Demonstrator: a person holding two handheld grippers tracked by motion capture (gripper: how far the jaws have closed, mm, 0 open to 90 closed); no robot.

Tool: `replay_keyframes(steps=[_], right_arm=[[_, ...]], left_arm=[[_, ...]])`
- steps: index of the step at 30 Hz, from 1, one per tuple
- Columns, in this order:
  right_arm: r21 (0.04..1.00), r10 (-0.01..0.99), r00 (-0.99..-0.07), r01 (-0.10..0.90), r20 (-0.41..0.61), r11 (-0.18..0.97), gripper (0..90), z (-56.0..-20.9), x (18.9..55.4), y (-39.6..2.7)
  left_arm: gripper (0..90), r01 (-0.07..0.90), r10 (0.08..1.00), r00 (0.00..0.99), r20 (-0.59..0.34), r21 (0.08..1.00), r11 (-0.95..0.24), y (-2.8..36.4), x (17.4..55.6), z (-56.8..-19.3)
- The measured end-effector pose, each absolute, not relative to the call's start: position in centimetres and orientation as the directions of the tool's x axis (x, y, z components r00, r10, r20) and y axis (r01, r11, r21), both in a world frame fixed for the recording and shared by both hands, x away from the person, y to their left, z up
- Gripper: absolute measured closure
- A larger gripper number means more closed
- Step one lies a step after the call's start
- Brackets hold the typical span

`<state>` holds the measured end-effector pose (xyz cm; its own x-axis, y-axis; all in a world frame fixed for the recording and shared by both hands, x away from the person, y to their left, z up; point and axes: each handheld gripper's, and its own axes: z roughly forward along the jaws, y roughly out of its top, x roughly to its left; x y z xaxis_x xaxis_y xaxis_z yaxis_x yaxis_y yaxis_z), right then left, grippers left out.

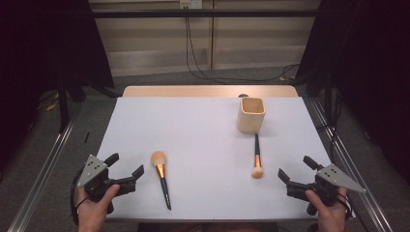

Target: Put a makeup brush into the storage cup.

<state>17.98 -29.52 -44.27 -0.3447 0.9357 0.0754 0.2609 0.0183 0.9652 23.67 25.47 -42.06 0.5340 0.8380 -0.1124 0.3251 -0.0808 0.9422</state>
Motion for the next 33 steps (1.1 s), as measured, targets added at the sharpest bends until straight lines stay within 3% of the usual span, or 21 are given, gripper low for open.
replay_keyframes(steps=[19, 33], right_arm=[[0.965, 0.941, -0.33, 0.263, 0.075, 0.016, 0.7, -44.3, 17.7, -29.8], [0.964, 0.943, -0.327, 0.264, 0.065, 0.026, 0.7, -44.2, 17.5, -29.5]], left_arm=[[2.8, 0.333, 0.823, 0.561, -0.085, 0.934, -0.13, 23.1, 27.5, -41.2], [2.8, 0.261, 0.804, 0.591, -0.071, 0.96, -0.106, 20.9, 28.6, -40.7]])
